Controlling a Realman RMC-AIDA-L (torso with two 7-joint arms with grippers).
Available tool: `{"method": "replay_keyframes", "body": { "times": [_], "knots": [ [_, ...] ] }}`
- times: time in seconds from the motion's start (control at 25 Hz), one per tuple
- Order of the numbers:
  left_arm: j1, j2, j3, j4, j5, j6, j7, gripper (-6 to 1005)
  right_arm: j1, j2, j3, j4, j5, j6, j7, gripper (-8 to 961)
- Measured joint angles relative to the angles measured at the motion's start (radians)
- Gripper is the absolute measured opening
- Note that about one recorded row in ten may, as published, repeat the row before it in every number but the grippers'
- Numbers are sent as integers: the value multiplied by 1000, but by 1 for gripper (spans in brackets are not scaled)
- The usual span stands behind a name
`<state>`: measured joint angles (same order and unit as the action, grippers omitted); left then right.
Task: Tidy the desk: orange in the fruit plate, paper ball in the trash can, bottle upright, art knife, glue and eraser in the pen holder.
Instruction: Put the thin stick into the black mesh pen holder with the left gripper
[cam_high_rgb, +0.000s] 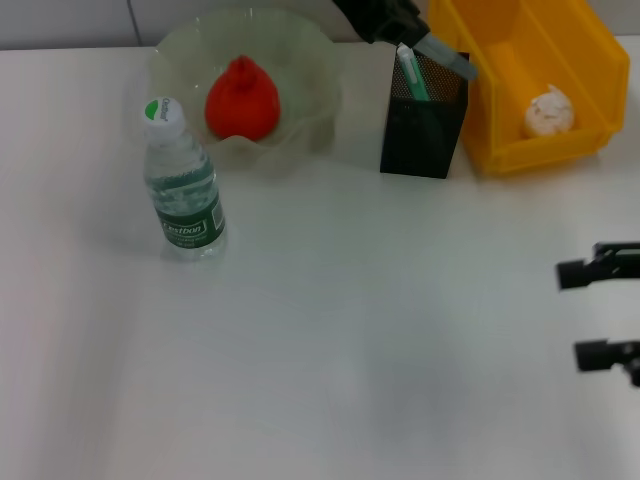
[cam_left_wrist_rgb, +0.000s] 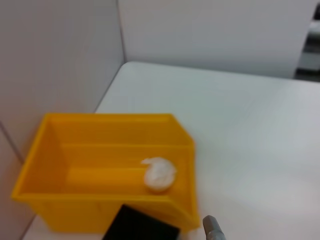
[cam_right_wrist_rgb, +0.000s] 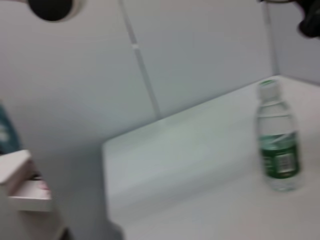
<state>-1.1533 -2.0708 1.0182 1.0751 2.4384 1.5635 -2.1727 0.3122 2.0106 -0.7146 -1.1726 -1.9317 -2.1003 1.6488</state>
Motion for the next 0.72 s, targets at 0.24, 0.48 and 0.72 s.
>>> {"method": "replay_keyframes", "body": {
  "times": [0.24, 0.48, 0.72],
  "knots": [
    [-32, -5, 59, -5, 62, -55, -104, 168, -56, 15, 184, -91, 0, 6, -38, 839],
    [-79, -9, 118, -44, 153, -103, -206, 169, -102, 42, 336, -144, 6, -4, -95, 839],
    [-129, -9, 151, -122, 208, -143, -247, 169, -139, 68, 377, -185, 8, 3, -119, 838]
  ]
}}
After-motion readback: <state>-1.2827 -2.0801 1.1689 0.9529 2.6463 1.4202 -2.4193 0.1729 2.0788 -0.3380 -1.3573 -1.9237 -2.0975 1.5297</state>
